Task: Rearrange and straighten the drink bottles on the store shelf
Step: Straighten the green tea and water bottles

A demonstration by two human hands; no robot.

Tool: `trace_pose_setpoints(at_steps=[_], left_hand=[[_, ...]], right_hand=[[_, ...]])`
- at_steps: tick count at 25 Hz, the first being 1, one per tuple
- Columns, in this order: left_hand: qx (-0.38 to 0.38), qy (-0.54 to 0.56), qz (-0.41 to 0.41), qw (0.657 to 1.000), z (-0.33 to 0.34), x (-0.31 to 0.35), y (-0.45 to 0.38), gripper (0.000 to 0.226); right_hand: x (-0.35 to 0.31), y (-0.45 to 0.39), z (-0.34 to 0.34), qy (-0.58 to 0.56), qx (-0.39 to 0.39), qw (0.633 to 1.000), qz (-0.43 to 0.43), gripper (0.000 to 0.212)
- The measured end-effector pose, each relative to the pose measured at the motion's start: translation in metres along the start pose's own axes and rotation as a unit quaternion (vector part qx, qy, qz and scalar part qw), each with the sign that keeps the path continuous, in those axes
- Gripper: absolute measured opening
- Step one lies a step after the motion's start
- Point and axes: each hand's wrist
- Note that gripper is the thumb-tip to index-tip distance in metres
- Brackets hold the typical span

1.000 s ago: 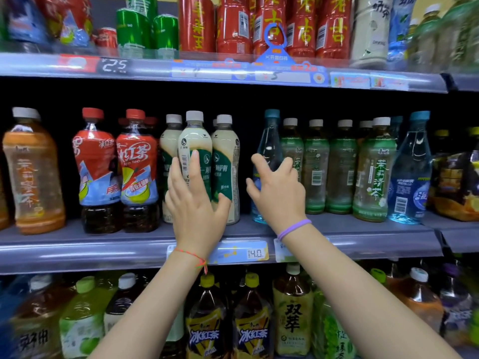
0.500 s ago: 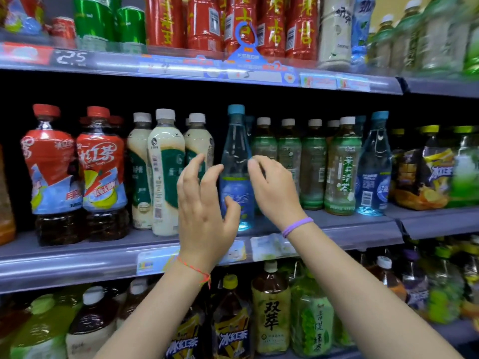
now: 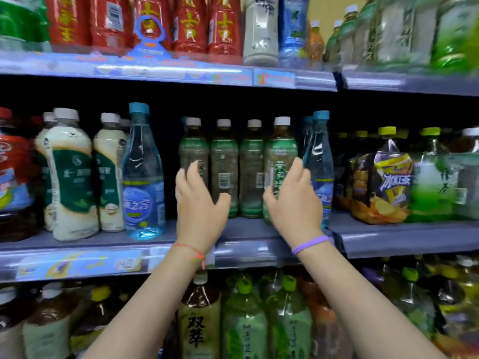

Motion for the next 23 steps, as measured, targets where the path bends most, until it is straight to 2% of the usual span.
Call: trace_pose_setpoints(at_steps=[3, 6, 7, 9, 10, 11, 12, 14, 16, 18, 19, 21, 22, 23], left_hand=[[0.026, 0.022, -0.002, 0.999, 0.018, 0.016, 0.007, 0.060], [0.026, 0.078, -0.018, 0.996, 0.032, 0.038, 0.014, 0.049], [0.031, 0.091, -0.029, 0.995, 0.035, 0.043, 0.013, 0.052], [0.039, 0.080, -0.040, 0.995, 0.046, 0.053, 0.012, 0.069], [0.036, 0.064, -0.040, 0.997, 0.050, 0.056, 0.012, 0.080], [0.029, 0.043, -0.037, 0.998, 0.055, 0.059, 0.013, 0.090], [0.023, 0.020, -0.035, 0.999, 0.061, 0.062, 0.013, 0.095], [0.018, -0.011, -0.039, 0.999, 0.071, 0.063, 0.012, 0.096], [0.010, -0.014, -0.056, 0.998, 0.075, 0.060, 0.012, 0.093], [0.020, -0.034, -0.069, 0.997, 0.072, 0.058, 0.014, 0.092], [0.054, -0.072, -0.058, 0.994, 0.070, 0.058, 0.017, 0.091], [0.155, -0.152, 0.029, 0.976, 0.064, 0.058, 0.021, 0.079], [0.187, -0.154, 0.091, 0.966, 0.063, 0.059, 0.022, 0.070], [0.182, -0.122, 0.141, 0.965, 0.064, 0.062, 0.022, 0.060]], right_hand=[[0.012, 0.002, -0.005, -0.060, -0.058, 0.996, -0.016, 0.075], [0.020, 0.003, -0.016, -0.197, -0.068, 0.974, -0.085, 0.044], [0.022, 0.004, -0.020, -0.221, -0.037, 0.967, -0.124, 0.033], [0.041, -0.004, -0.026, -0.208, 0.093, 0.961, -0.160, 0.024], [0.051, -0.011, -0.027, -0.187, 0.148, 0.961, -0.144, 0.027], [0.063, -0.018, -0.028, -0.167, 0.167, 0.966, -0.106, 0.037], [0.075, -0.024, -0.028, -0.163, 0.132, 0.976, -0.056, 0.050], [0.092, -0.035, -0.020, -0.205, -0.028, 0.978, 0.039, 0.066], [0.100, -0.040, -0.012, -0.260, -0.142, 0.952, 0.081, 0.059], [0.103, -0.040, -0.010, -0.270, -0.150, 0.948, 0.072, 0.056], [0.104, -0.038, -0.013, -0.269, -0.149, 0.950, 0.059, 0.057], [0.098, -0.034, -0.017, -0.276, -0.164, 0.947, 0.022, 0.061], [0.092, -0.031, -0.019, -0.282, -0.178, 0.943, 0.004, 0.063], [0.087, -0.027, -0.019, -0.292, -0.188, 0.937, -0.014, 0.060]])
Point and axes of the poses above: each hand's wrist, its own y-axis away from the middle knuckle, its own z-axis out of the palm, x = y × z, and after that the axes turned 1 degree about y, right-handed
